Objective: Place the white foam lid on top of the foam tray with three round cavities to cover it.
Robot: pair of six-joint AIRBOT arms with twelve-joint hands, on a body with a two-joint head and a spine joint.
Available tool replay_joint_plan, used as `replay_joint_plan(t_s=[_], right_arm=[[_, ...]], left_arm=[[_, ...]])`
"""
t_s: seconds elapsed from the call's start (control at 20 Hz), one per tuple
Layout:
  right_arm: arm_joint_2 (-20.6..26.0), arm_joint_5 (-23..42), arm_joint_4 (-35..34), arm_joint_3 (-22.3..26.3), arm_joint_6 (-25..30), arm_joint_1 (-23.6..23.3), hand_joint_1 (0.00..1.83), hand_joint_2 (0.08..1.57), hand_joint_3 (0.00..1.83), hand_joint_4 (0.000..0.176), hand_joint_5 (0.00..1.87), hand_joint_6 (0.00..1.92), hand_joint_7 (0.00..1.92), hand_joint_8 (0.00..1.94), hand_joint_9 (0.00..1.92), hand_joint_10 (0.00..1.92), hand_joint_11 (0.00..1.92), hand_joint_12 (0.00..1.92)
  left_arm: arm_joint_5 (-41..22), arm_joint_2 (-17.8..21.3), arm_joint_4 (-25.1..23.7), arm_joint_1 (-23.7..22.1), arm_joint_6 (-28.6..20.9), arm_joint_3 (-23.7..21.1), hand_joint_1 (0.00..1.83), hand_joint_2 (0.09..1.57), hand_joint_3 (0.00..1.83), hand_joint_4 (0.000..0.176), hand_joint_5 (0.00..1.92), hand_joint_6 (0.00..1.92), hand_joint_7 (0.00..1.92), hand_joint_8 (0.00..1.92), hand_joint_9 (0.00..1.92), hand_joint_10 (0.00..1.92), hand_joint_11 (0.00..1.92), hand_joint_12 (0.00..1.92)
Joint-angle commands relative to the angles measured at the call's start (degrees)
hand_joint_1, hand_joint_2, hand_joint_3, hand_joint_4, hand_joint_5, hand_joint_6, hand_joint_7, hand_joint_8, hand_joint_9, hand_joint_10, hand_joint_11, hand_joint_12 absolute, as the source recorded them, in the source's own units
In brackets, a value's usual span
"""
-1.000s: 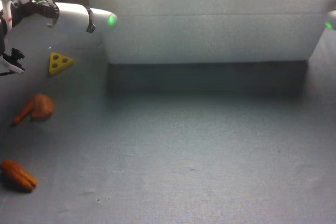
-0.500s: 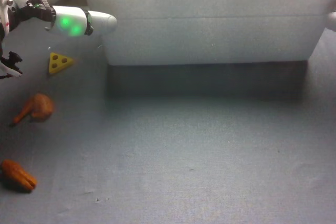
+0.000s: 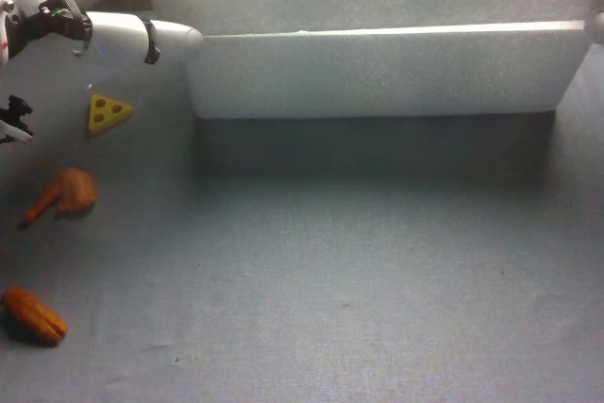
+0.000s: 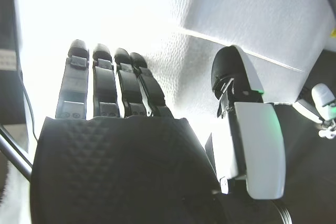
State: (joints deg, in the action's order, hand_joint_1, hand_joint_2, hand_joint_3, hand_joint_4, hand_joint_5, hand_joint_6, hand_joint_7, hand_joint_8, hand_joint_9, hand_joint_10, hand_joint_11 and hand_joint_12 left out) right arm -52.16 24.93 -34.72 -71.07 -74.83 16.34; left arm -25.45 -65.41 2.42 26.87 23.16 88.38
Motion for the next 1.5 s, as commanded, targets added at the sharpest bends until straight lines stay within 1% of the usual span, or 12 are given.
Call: replay_joint_plan(t_s=[0.0,0.05,0.2,0.3,0.45,0.65,0.7,0.75,0.9,1.0,1.2,1.45], right_arm=[[0.83,5.75,1.81,0.15,-0.08,-0.86,0.49,1.25,0.00,0.000,0.00,0.00,0.00,0.00,0.00,0.00,0.00,0.00],[0.95,5.80,1.81,0.17,-0.12,-0.98,0.47,1.25,0.00,0.000,0.00,0.00,0.00,0.00,0.00,0.00,0.01,0.01],[1.24,5.98,1.81,0.31,-0.26,-1.15,0.46,1.26,0.00,0.000,0.00,0.00,0.00,0.00,0.00,0.00,0.00,0.00],[1.43,5.98,1.77,0.31,-0.29,-1.16,0.46,1.26,0.00,0.000,0.00,0.00,0.00,0.00,0.00,0.00,0.00,0.00],[1.54,5.99,1.13,0.28,-0.91,-1.17,0.49,1.26,0.00,0.000,0.00,0.00,0.00,0.00,0.06,0.03,0.00,0.00],[1.44,5.74,1.08,-0.10,-1.09,-1.66,0.44,1.27,0.00,0.000,0.00,0.00,0.00,0.00,0.08,0.03,0.00,0.00],[1.29,5.52,0.33,-0.25,-2.01,-1.92,0.41,1.29,0.01,0.000,0.00,0.00,0.00,0.00,0.00,0.00,0.00,0.00],[1.15,5.12,-2.22,-0.22,-6.43,-2.66,0.43,1.30,0.01,0.000,0.00,0.00,0.00,0.00,0.00,0.00,0.00,0.00],[1.28,4.96,-3.79,-0.21,-8.55,-2.99,0.46,1.30,0.00,0.000,0.00,0.00,0.00,0.00,0.02,0.01,0.00,0.00],[1.31,4.93,-4.04,-0.30,-8.56,-2.99,0.45,1.30,0.00,0.000,0.00,0.00,0.00,0.00,0.00,0.00,0.00,0.00],[1.00,4.29,-4.12,-0.66,-8.56,-3.04,0.41,1.28,0.00,0.000,0.00,0.00,0.00,0.00,0.00,0.00,0.00,0.00],[0.96,3.74,-8.61,-1.03,-13.61,-2.98,0.41,1.27,0.00,0.000,0.00,0.00,0.00,0.00,0.00,0.00,0.00,0.00]], left_arm=[[-7.82,0.47,0.32,-0.16,-0.02,-0.13,0.42,1.00,0.00,0.071,0.00,0.00,0.00,0.00,0.00,0.00,0.00,0.89],[-7.84,0.47,0.38,-0.14,-0.01,-0.09,0.42,1.00,0.00,0.057,0.00,0.00,0.00,0.00,0.00,0.00,0.00,0.96],[-7.72,0.49,1.02,-0.10,0.43,0.06,0.42,1.01,0.00,0.065,0.00,0.00,0.00,0.00,0.00,0.00,0.00,0.83],[-7.37,0.41,1.13,-0.16,0.55,0.21,0.43,1.00,0.00,0.064,0.00,0.00,0.00,0.00,0.00,0.00,0.00,0.95],[-7.02,-0.07,0.88,-0.47,0.60,0.31,0.42,1.01,0.00,0.067,0.00,0.00,0.00,0.00,0.00,0.00,0.00,0.77],[-6.56,-1.04,-0.16,-1.73,0.60,0.69,0.45,0.98,0.00,0.086,0.00,0.00,0.00,0.00,0.00,0.00,0.00,0.71],[-6.42,-1.19,-0.24,-1.92,0.60,0.84,0.45,0.98,0.00,0.096,0.00,0.00,0.00,0.00,0.00,0.00,0.00,0.68],[-6.19,-1.38,-0.35,-2.09,0.61,1.11,0.43,0.98,0.00,0.092,0.00,0.00,0.00,0.00,0.00,0.00,0.00,0.73],[-6.45,-1.89,-0.16,-2.33,0.60,1.19,0.44,0.98,0.00,0.091,0.00,0.00,0.00,0.00,0.00,0.00,0.00,0.65],[-6.30,-2.28,-0.38,-2.51,0.61,1.27,0.44,1.01,0.01,0.084,0.00,0.00,0.00,0.00,0.00,0.00,0.00,0.70],[-5.80,-2.52,-0.48,-2.36,0.60,1.56,0.47,1.00,0.00,0.085,0.00,0.00,0.00,0.00,0.00,0.00,0.00,1.08],[-4.97,-2.54,0.32,-1.58,1.30,1.84,0.49,0.99,0.00,0.095,0.00,0.00,0.00,0.00,0.00,0.00,0.00,1.09]])
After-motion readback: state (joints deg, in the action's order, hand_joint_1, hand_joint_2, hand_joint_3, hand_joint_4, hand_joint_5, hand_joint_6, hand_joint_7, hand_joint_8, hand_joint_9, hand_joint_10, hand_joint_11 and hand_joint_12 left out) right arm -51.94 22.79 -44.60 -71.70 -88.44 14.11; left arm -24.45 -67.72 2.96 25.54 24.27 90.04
